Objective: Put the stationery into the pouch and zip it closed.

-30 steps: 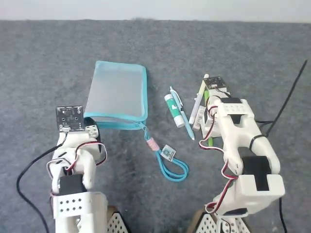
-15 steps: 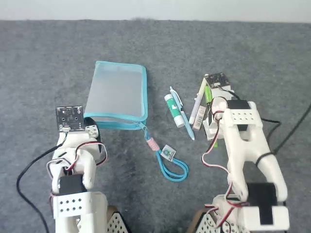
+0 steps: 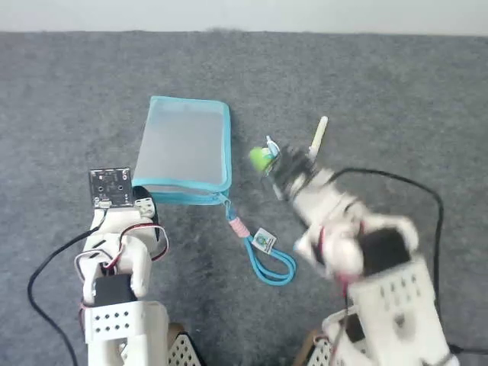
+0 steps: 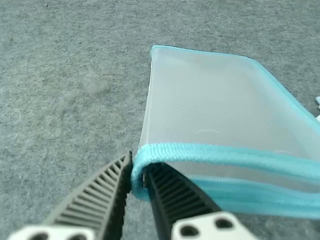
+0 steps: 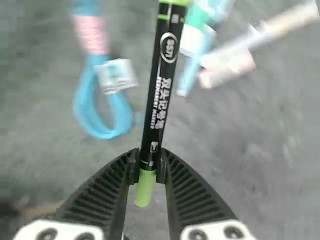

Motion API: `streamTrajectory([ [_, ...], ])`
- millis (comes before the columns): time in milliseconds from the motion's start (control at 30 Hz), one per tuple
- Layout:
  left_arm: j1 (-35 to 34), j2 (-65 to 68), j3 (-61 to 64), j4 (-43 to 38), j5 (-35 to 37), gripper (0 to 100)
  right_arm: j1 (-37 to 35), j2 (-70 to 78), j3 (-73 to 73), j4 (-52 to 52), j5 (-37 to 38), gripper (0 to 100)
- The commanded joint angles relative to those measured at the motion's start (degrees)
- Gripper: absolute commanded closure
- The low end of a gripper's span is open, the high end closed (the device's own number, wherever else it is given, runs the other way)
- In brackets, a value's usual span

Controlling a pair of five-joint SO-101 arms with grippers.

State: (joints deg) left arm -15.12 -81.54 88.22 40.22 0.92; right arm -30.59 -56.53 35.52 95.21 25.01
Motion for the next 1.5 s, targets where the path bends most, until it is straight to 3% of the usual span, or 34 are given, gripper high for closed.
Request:
streamTrajectory([
  [0,0.18,-0.79,-0.92,-1.76,0.70,99,-9.80,1.98,-3.25,2.24,0.00,99.1],
  [133,0.18,-0.79,-0.92,-1.76,0.70,99,-13.85,12.26,-5.01,0.31,-0.35,99.1],
  [333,0.18,-0.79,-0.84,-1.76,0.70,99,-13.93,26.59,-12.13,-1.98,-2.81,99.1],
  [667,0.26,-0.79,-0.92,-1.67,0.70,99,-13.76,38.55,-21.98,-2.15,-5.63,99.1],
  [900,0.62,-0.79,-1.98,-0.26,0.62,99,-8.84,48.04,-32.09,-1.54,-8.70,99.1],
  [1067,7.82,-0.79,-4.00,4.57,-1.58,99,-4.35,54.20,-40.26,-0.57,-10.64,99.1],
  [1167,12.75,-0.79,-3.91,4.84,-4.48,99,-3.56,57.19,-46.15,0.92,-12.92,99.1],
  [1467,21.27,-0.88,-6.64,8.18,-4.40,99,-3.21,64.66,-55.21,-1.10,-15.91,99.1],
])
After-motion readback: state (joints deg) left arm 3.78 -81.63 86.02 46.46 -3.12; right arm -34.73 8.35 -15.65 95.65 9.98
